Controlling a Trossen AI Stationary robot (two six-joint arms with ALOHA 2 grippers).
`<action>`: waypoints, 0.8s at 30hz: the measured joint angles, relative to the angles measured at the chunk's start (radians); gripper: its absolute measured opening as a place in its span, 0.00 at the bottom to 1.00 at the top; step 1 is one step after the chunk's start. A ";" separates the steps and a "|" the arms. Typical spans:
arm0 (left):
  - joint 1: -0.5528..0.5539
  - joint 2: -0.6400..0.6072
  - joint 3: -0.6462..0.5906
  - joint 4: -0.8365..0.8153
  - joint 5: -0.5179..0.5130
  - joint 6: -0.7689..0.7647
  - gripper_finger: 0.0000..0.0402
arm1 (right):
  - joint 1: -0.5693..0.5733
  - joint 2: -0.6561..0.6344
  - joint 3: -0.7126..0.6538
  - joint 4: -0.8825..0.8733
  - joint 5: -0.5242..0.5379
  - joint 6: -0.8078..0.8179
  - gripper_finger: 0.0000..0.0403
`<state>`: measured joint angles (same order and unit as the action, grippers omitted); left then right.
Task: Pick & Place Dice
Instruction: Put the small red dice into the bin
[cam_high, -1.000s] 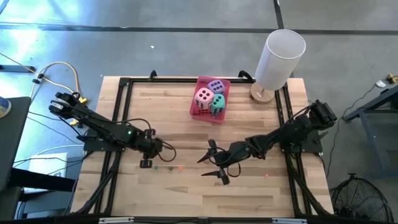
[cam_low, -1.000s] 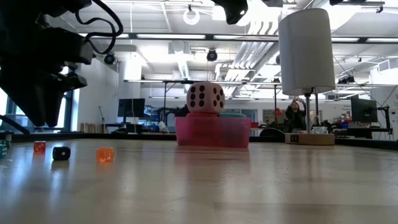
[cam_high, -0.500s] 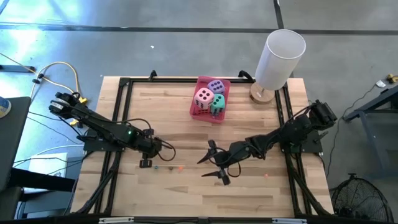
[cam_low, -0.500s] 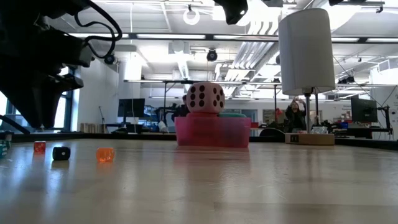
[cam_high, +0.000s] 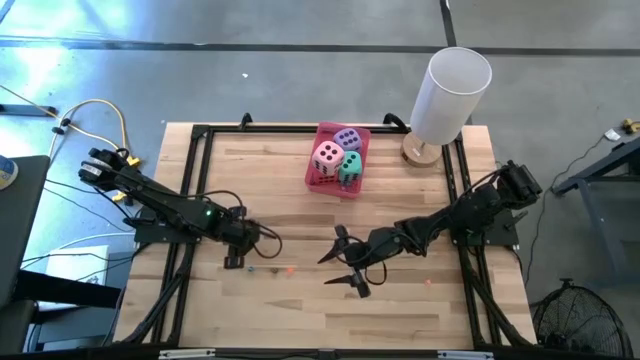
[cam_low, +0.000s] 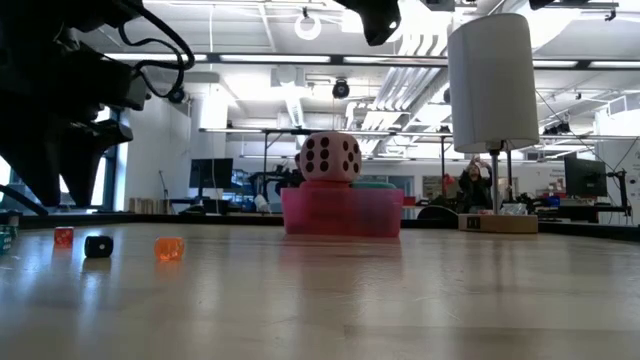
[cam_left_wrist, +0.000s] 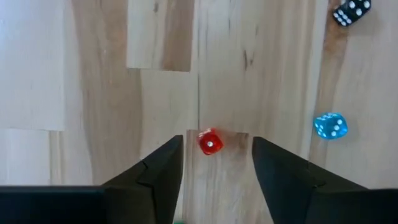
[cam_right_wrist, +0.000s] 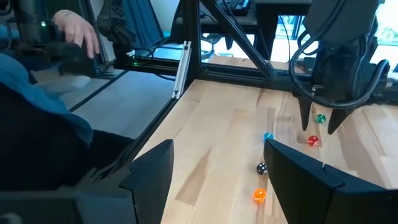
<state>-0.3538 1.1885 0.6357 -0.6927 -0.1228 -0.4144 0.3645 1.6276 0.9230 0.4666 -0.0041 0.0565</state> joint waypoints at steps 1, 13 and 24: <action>0.000 0.000 0.000 0.002 -0.003 -0.002 0.47 | 0.000 0.000 0.000 -0.001 -0.001 0.005 0.60; -0.005 0.000 -0.090 0.021 -0.042 -0.057 0.47 | 0.002 0.000 0.000 0.007 0.001 0.026 0.60; -0.006 0.000 -0.103 0.116 -0.032 -0.039 0.47 | 0.002 0.000 0.000 0.016 0.004 0.018 0.60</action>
<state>-0.3599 1.1885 0.5327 -0.5763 -0.1545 -0.4532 0.3664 1.6275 0.9230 0.4828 0.0003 0.0750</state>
